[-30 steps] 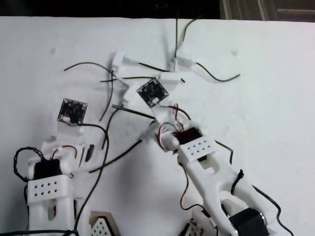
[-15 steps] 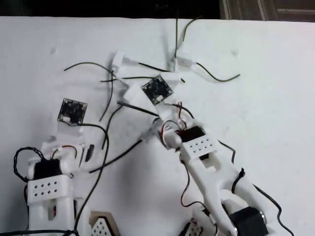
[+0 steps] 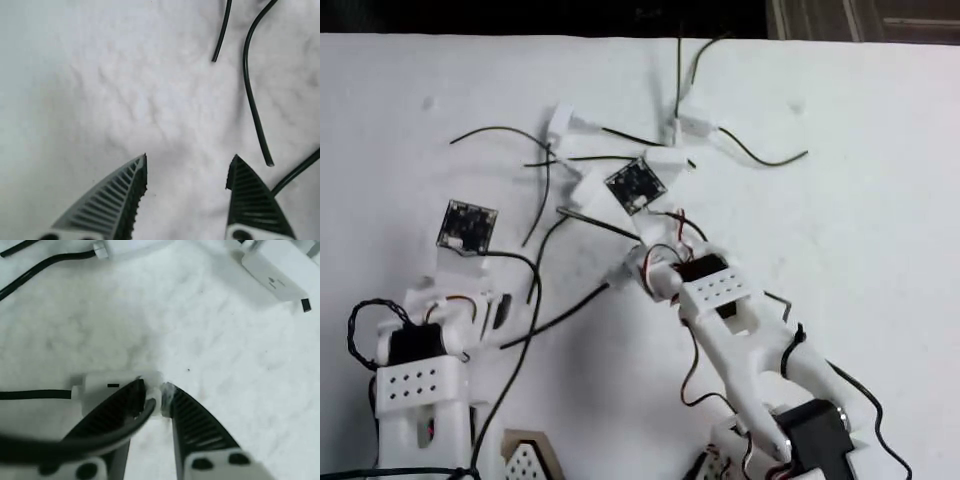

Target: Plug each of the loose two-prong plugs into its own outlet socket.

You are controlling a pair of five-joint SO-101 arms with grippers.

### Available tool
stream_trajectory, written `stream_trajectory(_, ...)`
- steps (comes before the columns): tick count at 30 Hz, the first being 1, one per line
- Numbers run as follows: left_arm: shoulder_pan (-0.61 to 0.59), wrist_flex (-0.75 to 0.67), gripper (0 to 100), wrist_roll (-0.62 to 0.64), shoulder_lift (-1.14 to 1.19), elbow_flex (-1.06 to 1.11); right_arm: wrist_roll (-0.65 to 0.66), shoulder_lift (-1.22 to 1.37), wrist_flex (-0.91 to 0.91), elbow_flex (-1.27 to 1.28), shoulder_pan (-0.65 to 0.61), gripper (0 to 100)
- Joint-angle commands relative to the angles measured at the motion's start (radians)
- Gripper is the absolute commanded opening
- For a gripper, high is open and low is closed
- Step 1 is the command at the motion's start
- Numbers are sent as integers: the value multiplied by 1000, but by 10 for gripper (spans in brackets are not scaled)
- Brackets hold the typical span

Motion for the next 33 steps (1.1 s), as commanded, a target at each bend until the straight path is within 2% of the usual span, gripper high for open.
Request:
stream_trajectory(1, -7, -12, 264, 2, -13, -3, 8, -1, -8, 6, -2, 17)
stream_trajectory(9, -7, -18, 265, 2, -16, 6, 9, 88, -15, 17, -13, 17)
stream_trajectory(13, -4, -31, 268, 0, -18, 12, 9, 39, -5, 14, -13, 33)
stream_trajectory(18, -2, -32, 269, 0, -18, 11, 0, -148, 134, 6, -15, 208)
stream_trajectory(26, -1, -34, 269, 2, -18, 9, -2, -582, 417, 8, -81, 225)
stream_trajectory(29, -1, -26, 268, 6, -18, -14, -2, -725, 542, 8, -74, 187)
stream_trajectory(33, -1, -21, 264, 8, -19, -43, -2, -820, 645, 12, -24, 12)
